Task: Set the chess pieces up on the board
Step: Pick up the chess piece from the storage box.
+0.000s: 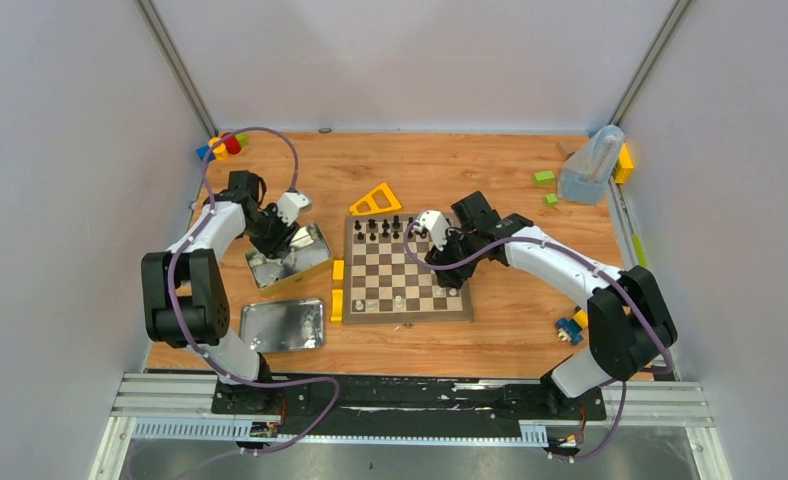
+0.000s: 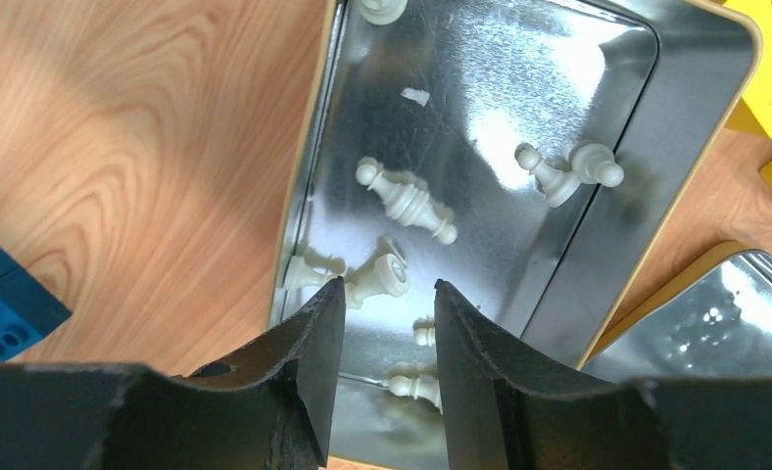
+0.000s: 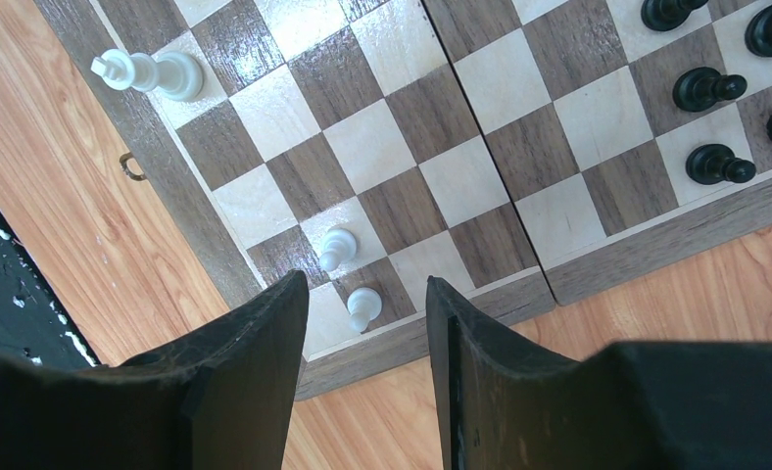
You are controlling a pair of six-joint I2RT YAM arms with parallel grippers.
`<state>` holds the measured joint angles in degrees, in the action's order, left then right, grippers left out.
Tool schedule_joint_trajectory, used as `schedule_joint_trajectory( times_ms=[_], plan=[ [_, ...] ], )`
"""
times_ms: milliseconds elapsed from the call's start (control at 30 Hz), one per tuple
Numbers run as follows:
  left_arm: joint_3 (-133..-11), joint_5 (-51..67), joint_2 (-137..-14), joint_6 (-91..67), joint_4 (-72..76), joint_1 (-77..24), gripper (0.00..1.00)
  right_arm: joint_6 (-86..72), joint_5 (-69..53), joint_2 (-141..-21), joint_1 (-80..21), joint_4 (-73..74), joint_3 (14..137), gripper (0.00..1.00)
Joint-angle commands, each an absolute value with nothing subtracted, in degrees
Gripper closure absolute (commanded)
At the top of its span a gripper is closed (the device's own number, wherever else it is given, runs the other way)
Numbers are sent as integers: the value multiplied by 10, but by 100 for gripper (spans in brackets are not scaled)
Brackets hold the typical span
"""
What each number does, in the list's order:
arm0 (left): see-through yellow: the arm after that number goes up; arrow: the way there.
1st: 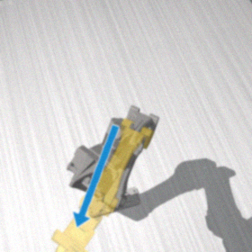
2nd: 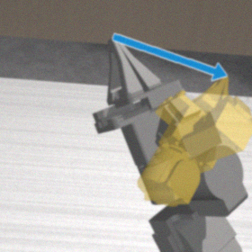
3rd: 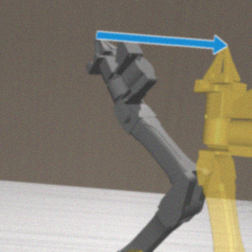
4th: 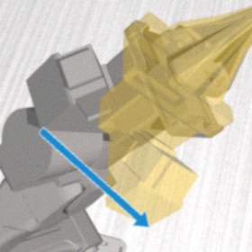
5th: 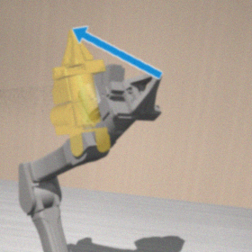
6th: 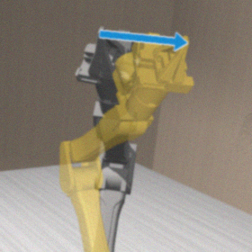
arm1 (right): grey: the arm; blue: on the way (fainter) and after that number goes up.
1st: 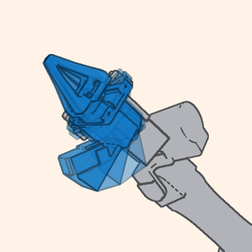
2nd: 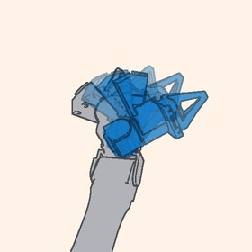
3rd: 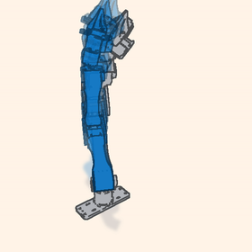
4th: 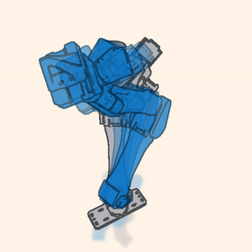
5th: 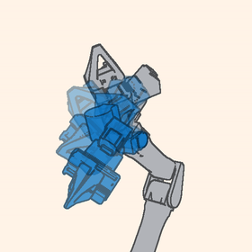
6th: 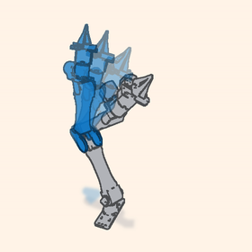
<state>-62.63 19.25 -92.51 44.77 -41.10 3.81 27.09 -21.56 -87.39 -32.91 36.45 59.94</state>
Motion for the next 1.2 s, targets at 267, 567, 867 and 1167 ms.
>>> schedule_joint_trajectory(
  times_ms=[267, 567, 867, 1167],
  plan=[
    [-622, 166, -950, 456, -397, 19, 50, 275, -214, -879, -327, 353, 598, 52],
    [-590, 89, -936, 541, -411, 21, 53, 276, -213, -888, -327, 352, 598, 52],
    [-583, 68, -961, 569, -401, 22, 55, 277, -211, -887, -326, 352, 598, 52],
    [-550, 59, -957, 592, -390, 38, 57, 276, -212, -891, -327, 352, 598, 52]
  ],
)
